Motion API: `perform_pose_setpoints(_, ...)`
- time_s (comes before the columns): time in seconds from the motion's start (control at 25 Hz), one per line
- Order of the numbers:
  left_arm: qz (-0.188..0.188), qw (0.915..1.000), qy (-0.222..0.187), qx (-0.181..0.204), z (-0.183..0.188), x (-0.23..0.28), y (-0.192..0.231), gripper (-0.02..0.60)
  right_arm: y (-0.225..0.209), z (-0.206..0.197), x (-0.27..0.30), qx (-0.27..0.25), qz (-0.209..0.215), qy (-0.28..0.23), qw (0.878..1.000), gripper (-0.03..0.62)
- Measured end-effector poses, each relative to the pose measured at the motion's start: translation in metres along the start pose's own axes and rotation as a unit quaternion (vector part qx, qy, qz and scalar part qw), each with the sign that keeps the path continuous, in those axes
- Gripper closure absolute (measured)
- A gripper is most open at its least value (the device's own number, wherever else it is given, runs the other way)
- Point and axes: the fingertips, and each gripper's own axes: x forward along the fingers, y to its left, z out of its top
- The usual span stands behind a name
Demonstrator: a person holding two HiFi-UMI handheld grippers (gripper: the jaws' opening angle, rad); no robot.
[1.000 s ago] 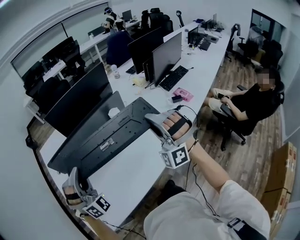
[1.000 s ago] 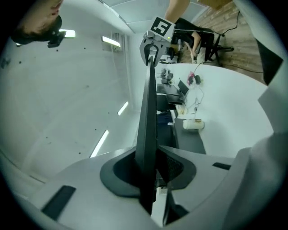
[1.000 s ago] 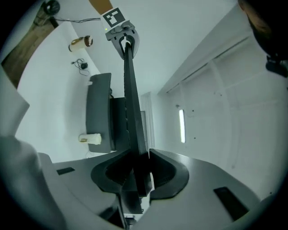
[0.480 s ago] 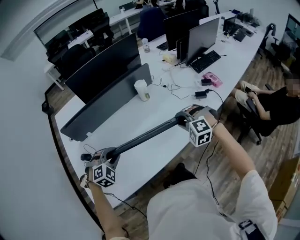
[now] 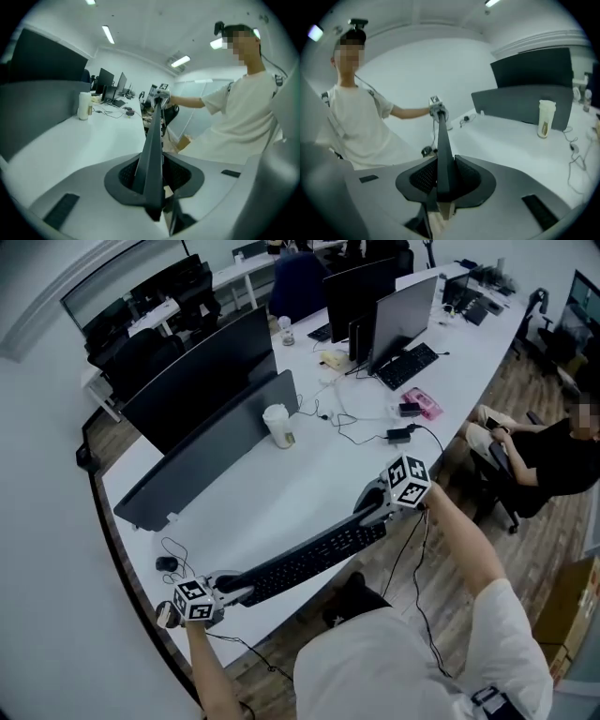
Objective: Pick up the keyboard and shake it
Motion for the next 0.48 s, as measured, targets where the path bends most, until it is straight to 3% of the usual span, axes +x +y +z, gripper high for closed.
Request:
perform_pose_setpoints(0.08,-0.02,0.9939,-0.088,-0.064,0.002,-0.004,0.002,0.468,-0.005,0.006,-0.003,0.048,0.031,-0.069,0.996,0.474)
perform_pose_setpoints(0.2,-0.018,0.971,-0.202,-0.127,0.009,-0.014,0.015,0.468,-0.02,0.016,-0.003,0.103,0.06,-0.149,0.982,0.474)
perform_pose_setpoints(0.4,0.004,0.9539,-0.226,-0.197,-0.015,0.006,0.029,0.466,-0.056,0.012,0.0,0.19,0.038,-0.269,0.943,0.467)
perform_pose_setpoints(0.48,0.007,0.9425,-0.251,-0.221,-0.017,0.007,0.037,0.466,-0.067,0.008,0.003,0.214,0.031,-0.294,0.931,0.464)
